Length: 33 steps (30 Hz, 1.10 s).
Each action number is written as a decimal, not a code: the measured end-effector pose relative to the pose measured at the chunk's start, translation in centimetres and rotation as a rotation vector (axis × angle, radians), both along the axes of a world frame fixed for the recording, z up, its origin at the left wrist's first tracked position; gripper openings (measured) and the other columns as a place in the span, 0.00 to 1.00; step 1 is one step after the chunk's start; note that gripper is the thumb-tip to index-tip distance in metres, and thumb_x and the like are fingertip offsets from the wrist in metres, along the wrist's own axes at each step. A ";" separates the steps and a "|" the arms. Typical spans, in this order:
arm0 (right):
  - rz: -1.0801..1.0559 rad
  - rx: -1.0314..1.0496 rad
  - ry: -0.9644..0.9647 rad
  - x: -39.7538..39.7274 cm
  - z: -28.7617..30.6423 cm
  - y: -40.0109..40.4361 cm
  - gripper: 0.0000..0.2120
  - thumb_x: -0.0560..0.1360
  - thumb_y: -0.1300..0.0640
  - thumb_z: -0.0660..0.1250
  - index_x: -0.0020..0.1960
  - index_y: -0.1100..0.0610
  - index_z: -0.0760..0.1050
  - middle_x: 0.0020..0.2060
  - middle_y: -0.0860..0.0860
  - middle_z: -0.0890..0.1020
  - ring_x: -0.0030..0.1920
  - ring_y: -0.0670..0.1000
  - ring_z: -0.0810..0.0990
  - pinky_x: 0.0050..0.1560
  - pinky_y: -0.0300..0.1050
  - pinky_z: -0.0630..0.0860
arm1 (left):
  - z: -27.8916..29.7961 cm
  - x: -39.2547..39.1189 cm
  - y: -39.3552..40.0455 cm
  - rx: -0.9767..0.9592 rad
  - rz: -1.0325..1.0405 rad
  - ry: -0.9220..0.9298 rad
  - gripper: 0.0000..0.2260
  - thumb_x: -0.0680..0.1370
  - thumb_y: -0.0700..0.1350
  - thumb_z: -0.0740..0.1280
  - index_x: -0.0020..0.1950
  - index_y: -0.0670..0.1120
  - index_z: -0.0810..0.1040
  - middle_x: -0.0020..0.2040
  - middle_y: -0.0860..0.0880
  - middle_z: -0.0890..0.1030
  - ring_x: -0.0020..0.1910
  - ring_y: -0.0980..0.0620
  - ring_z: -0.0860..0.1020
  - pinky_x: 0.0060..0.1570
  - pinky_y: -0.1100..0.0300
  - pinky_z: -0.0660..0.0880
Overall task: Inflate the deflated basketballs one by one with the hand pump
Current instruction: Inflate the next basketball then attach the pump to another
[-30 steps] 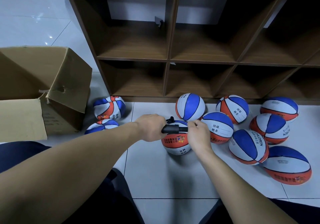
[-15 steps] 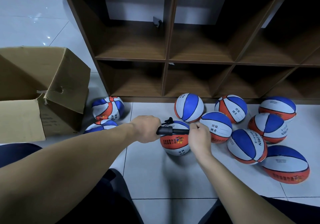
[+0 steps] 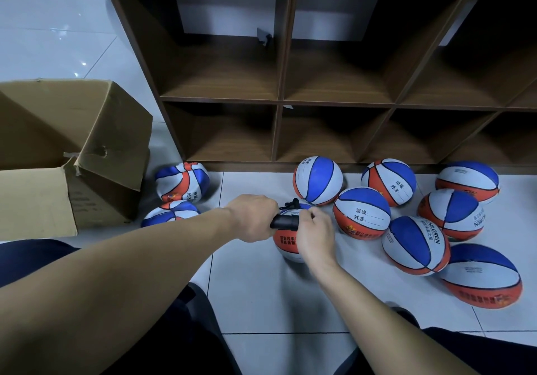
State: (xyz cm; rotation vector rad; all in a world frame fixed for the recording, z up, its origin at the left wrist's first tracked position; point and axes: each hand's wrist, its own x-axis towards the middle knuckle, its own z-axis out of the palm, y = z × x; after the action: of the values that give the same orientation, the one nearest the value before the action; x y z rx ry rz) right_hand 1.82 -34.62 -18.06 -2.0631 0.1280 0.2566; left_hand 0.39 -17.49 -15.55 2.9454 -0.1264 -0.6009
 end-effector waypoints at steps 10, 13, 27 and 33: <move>-0.048 0.058 -0.059 3.3 0.7 -4.9 0.12 0.81 0.58 0.63 0.39 0.58 0.74 0.33 0.51 0.79 0.37 0.51 0.74 0.43 0.51 0.74 | -0.3 -0.1 2.5 -0.021 0.076 -0.004 0.08 0.78 0.53 0.66 0.44 0.50 0.78 0.37 0.52 0.79 0.40 0.45 0.80 0.37 0.56 0.72; -0.095 0.088 -0.025 4.3 1.1 -6.1 0.16 0.82 0.60 0.64 0.36 0.56 0.69 0.27 0.43 0.71 0.32 0.47 0.68 0.39 0.47 0.68 | -0.5 0.0 3.6 -0.025 0.108 0.012 0.08 0.78 0.54 0.67 0.47 0.51 0.81 0.39 0.52 0.80 0.40 0.47 0.81 0.36 0.57 0.75; -0.055 0.026 -0.055 -0.2 0.3 -0.5 0.13 0.81 0.58 0.61 0.37 0.53 0.72 0.34 0.49 0.78 0.40 0.56 0.75 0.45 0.56 0.74 | -0.3 -0.9 0.0 -0.025 0.080 0.018 0.08 0.79 0.50 0.65 0.44 0.48 0.79 0.39 0.49 0.81 0.38 0.43 0.80 0.32 0.56 0.70; -0.024 0.041 -0.050 -0.2 0.0 0.0 0.12 0.83 0.57 0.61 0.44 0.58 0.77 0.41 0.51 0.82 0.44 0.52 0.80 0.38 0.36 0.73 | -0.1 -0.4 -0.6 -0.025 0.060 -0.004 0.08 0.79 0.51 0.66 0.46 0.48 0.80 0.40 0.49 0.81 0.39 0.44 0.80 0.33 0.56 0.69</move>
State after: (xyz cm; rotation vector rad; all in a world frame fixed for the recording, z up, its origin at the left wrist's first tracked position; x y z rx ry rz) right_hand 1.65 -34.59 -18.06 -2.0243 0.1167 0.1914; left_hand 0.01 -18.09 -15.68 2.9141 -0.0448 -0.5813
